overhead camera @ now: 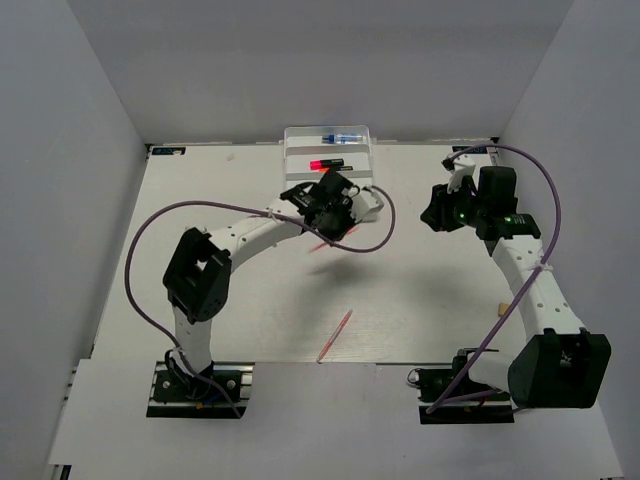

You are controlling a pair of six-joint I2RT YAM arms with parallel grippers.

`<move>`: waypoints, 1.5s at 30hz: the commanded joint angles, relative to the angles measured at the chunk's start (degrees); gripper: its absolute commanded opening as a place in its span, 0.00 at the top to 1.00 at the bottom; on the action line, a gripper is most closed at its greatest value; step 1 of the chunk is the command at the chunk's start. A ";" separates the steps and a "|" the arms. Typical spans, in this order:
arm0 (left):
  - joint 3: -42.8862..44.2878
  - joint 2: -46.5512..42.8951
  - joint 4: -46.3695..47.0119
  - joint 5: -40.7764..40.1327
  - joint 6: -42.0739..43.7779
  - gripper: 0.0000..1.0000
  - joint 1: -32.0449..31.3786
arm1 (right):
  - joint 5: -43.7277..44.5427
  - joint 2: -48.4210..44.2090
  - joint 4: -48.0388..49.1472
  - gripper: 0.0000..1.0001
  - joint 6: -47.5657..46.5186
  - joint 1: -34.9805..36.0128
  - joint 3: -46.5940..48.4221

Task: Sort the stationery into containers
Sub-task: Pick up the pen from the center of the board, then place the pen in the storage box.

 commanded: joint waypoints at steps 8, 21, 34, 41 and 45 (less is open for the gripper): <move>28.93 12.53 1.11 -3.60 26.58 1.00 5.84 | -2.00 0.75 2.59 0.61 -1.11 -1.09 -0.77; 37.32 25.02 12.26 2.46 41.36 1.00 12.87 | -3.76 1.45 2.85 0.62 -2.17 -2.59 -2.09; 35.12 27.75 14.21 3.78 38.20 0.94 14.10 | -6.65 3.56 1.27 0.62 -3.66 -2.50 -0.68; 34.51 28.02 12.71 4.57 37.15 0.84 14.10 | -8.77 4.27 -0.58 0.61 -6.82 -4.26 0.46; 33.72 28.10 13.50 4.40 35.83 0.77 14.10 | -8.77 5.23 -2.07 0.57 -7.70 -4.26 1.25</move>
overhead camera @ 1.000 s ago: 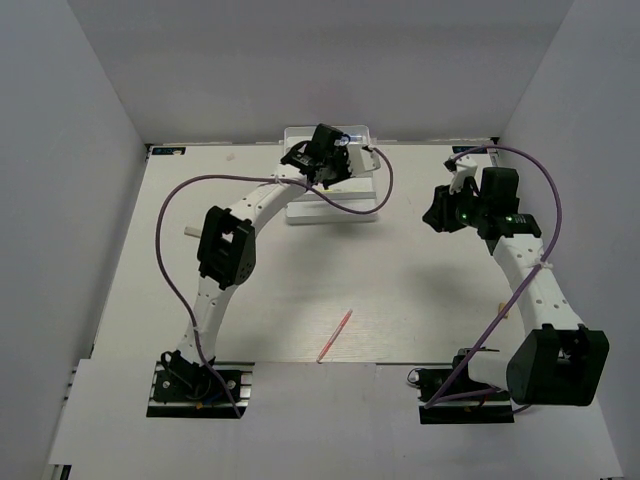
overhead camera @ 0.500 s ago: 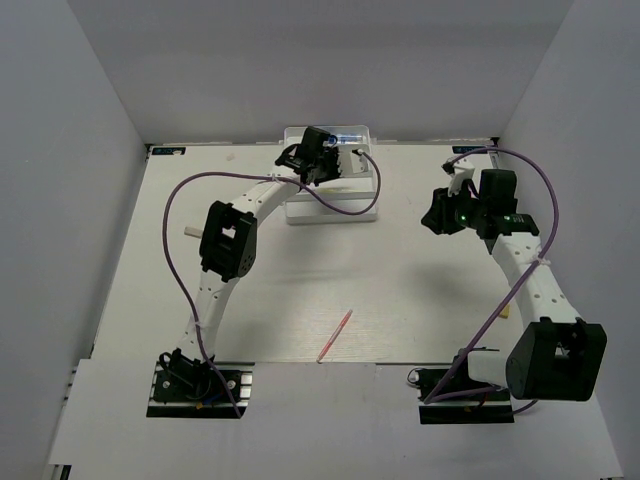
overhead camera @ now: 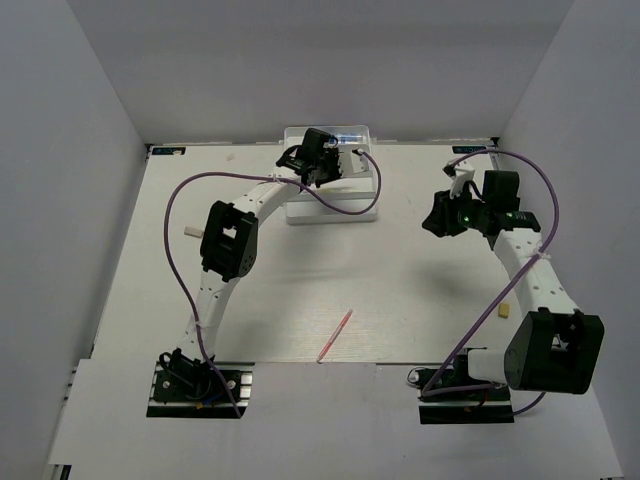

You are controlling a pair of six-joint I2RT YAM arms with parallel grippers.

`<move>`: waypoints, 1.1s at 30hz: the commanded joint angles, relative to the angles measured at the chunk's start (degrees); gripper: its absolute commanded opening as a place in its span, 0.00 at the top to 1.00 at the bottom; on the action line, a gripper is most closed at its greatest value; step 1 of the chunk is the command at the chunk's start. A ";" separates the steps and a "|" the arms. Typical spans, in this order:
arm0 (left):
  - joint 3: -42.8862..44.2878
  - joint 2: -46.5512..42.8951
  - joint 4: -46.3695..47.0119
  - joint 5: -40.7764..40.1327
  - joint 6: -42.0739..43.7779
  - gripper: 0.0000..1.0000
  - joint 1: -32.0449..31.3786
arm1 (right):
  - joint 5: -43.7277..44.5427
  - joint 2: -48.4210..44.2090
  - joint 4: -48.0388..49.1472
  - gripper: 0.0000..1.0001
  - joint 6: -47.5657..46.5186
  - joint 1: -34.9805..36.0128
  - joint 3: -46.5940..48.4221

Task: Sort the stationery into containers
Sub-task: Place the pen in the storage box, then pick up the pen from the corner of the board.

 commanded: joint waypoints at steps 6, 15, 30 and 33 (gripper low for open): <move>-0.07 -0.15 0.48 1.45 -3.89 0.63 -0.04 | -1.18 1.77 -3.88 0.30 -2.42 -0.10 4.65; 3.97 -9.81 2.59 3.99 -36.22 0.56 3.91 | -12.51 1.85 -18.52 0.43 -25.30 0.86 10.87; -35.99 -47.43 -13.23 39.04 -61.47 0.23 29.92 | -5.67 8.79 -26.82 0.41 -49.43 37.58 11.25; -42.94 -52.53 -14.63 39.77 -61.47 0.17 32.83 | -4.00 11.60 -24.28 0.41 -51.72 44.10 9.40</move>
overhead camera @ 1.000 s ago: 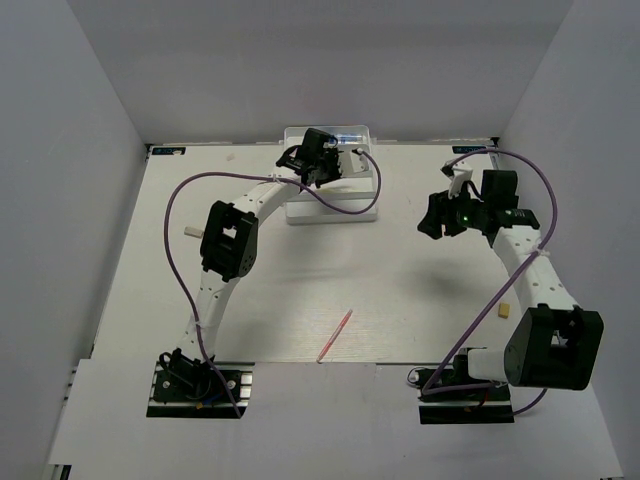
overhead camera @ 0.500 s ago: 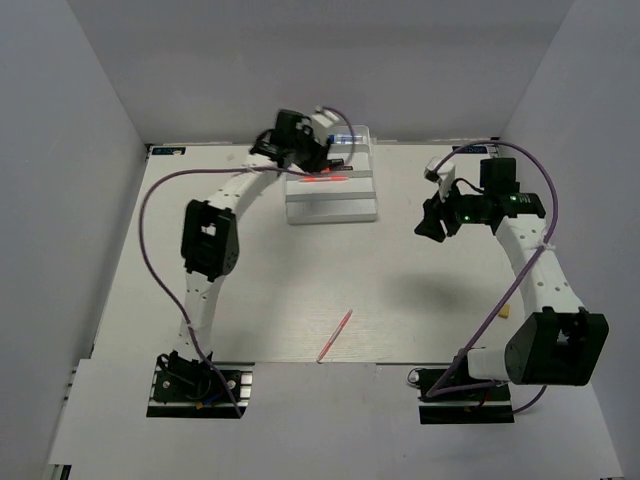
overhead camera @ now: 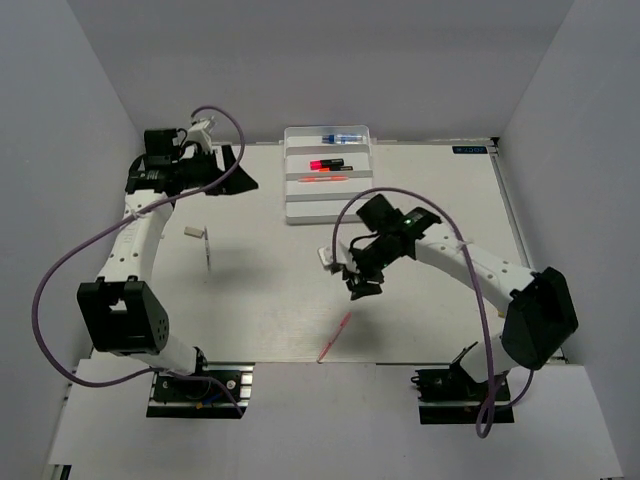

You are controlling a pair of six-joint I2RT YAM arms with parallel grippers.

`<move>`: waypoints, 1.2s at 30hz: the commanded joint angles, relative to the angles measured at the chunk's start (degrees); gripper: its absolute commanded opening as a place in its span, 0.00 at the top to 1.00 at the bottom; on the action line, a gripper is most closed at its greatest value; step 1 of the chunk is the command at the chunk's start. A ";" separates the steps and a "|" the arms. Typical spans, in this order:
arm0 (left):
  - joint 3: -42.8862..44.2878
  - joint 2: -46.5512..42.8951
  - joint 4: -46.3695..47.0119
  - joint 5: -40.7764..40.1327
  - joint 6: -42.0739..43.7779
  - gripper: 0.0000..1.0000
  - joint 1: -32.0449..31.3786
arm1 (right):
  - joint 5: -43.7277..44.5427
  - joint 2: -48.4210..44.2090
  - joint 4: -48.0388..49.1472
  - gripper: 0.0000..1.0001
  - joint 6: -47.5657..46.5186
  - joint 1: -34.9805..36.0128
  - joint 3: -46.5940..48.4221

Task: Sort the stationery into containers
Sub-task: Pick up the pen from the corner of the board.

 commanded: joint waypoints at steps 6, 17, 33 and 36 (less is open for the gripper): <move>-13.81 -10.05 -7.40 -11.37 -5.51 0.17 3.92 | 5.22 7.47 3.98 0.41 -8.99 12.35 -1.86; -17.69 -12.01 -8.18 -11.75 -3.58 0.18 4.45 | 9.70 14.17 7.76 0.43 -12.78 19.30 -2.65; -19.71 -10.59 -6.60 -11.84 -3.93 0.19 4.45 | 17.43 14.52 16.37 0.61 -13.21 23.79 -12.50; -20.41 -10.95 -6.52 -12.10 -3.84 0.19 4.45 | 19.19 14.43 18.66 0.72 -13.65 24.32 -14.34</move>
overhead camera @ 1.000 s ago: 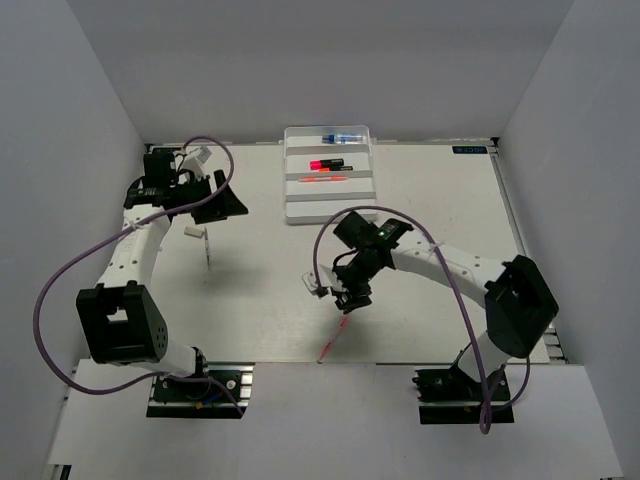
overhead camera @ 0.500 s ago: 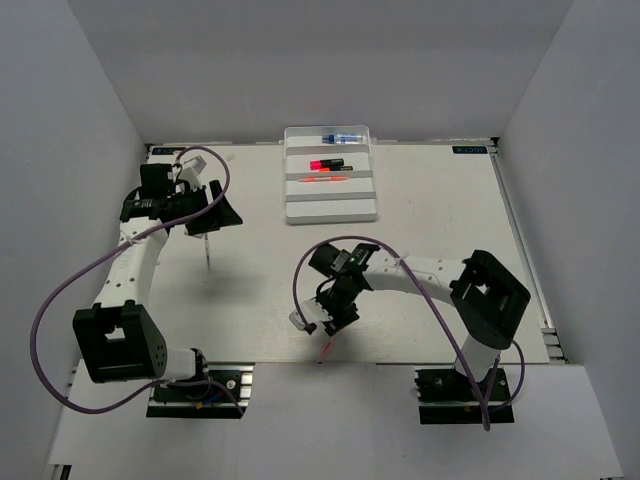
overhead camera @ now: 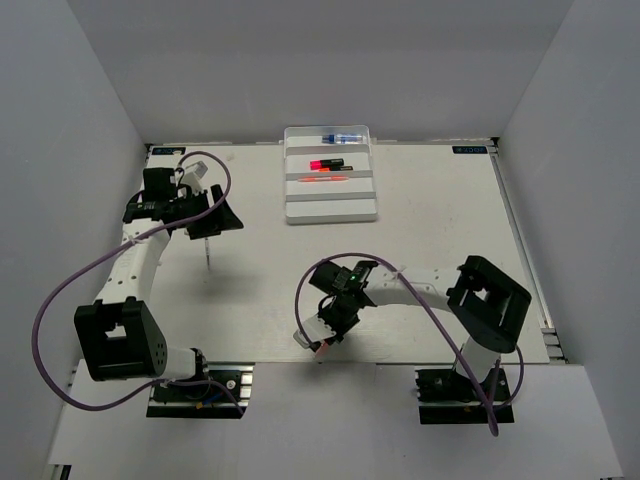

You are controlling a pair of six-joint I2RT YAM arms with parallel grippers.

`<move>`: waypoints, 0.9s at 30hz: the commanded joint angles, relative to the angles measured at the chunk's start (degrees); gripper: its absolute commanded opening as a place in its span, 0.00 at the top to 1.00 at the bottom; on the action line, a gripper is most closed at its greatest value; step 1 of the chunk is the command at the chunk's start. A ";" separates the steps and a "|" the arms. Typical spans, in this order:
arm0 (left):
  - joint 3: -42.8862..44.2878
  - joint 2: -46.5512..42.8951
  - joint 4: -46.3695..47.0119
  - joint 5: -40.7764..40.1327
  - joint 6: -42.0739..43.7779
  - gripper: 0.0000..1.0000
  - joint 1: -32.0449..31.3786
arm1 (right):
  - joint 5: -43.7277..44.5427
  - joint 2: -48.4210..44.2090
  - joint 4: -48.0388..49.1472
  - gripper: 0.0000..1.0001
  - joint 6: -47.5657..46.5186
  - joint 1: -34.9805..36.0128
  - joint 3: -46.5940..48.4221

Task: Sort the stationery into containers
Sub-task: Pick up the pen from the corner of the board.

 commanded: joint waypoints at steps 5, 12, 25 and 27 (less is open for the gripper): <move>-1.40 -1.40 1.55 0.05 0.13 0.19 0.37 | 3.53 0.38 4.46 0.90 -1.61 1.88 -4.73; 0.00 -0.08 1.55 -0.39 0.22 0.19 0.37 | 3.44 -1.64 4.11 1.00 1.98 1.18 -1.94; 8.79 7.47 3.75 -0.39 -1.09 0.20 0.37 | 10.90 8.45 -0.55 1.00 -0.99 -17.43 30.13; 8.97 8.00 4.63 -0.13 -1.53 0.20 0.37 | 11.61 12.40 0.33 1.00 -2.39 -20.68 38.01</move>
